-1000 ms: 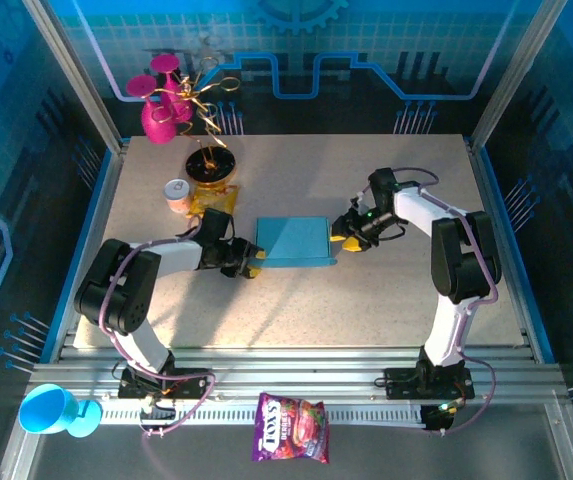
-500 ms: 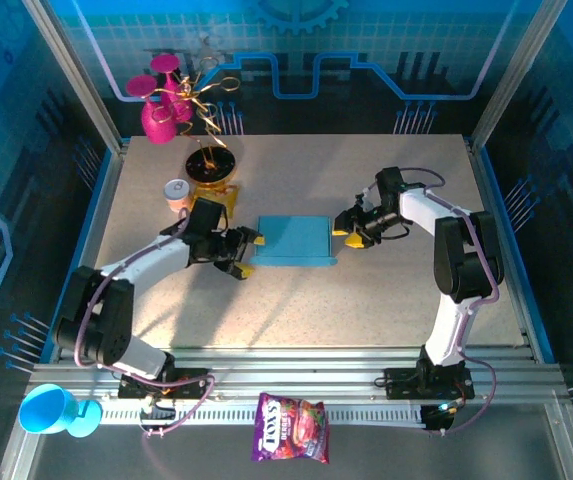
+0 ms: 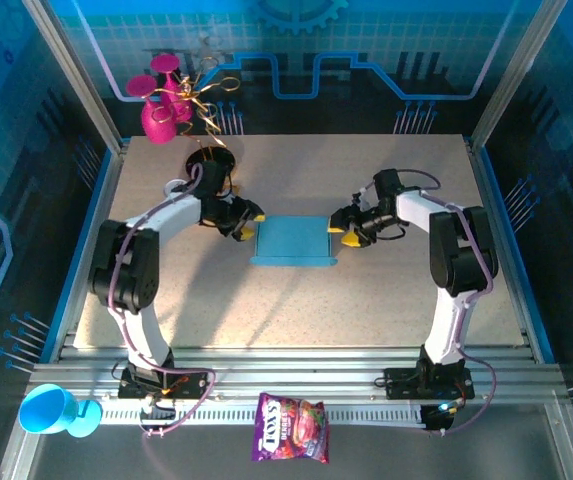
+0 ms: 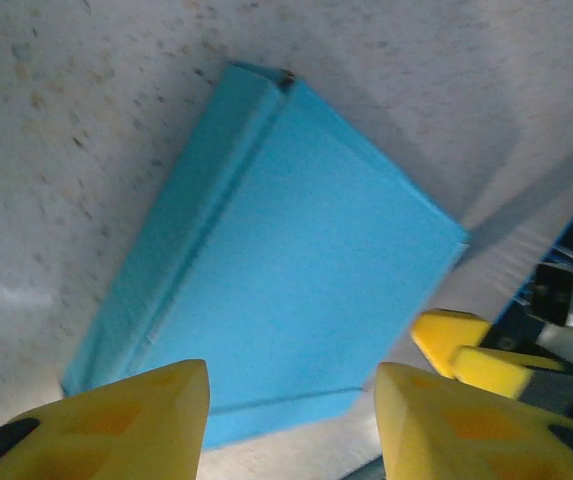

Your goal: Fold the paper box

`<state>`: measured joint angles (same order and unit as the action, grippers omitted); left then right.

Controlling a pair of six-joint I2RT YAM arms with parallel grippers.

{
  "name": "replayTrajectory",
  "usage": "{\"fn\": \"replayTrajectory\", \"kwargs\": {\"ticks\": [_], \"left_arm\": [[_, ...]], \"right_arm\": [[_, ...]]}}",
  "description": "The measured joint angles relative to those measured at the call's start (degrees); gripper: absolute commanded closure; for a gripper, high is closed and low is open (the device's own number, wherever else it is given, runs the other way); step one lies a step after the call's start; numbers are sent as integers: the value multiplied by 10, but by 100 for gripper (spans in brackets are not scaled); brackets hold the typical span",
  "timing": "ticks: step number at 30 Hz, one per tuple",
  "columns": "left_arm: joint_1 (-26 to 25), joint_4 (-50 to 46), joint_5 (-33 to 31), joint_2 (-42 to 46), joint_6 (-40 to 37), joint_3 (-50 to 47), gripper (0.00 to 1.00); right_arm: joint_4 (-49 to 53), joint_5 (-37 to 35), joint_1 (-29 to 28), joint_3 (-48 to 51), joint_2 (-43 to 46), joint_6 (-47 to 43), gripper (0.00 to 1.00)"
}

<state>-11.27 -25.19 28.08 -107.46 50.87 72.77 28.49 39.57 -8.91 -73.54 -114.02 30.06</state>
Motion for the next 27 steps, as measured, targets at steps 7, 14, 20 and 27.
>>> {"fn": "replayTrajectory", "kwargs": {"ticks": [7,14,20,27], "left_arm": [[-1,21,-12,-22,-78,-20,46],[-2,78,-11,-23,-100,-68,60],[0,134,1,-19,-103,-99,71],[2,161,10,-14,-106,-111,82]], "right_arm": [[-24,12,0,6,-13,15,35],[-40,27,2,6,-29,23,34],[-41,34,5,6,-30,25,34],[-42,44,10,6,-33,24,34]]}}
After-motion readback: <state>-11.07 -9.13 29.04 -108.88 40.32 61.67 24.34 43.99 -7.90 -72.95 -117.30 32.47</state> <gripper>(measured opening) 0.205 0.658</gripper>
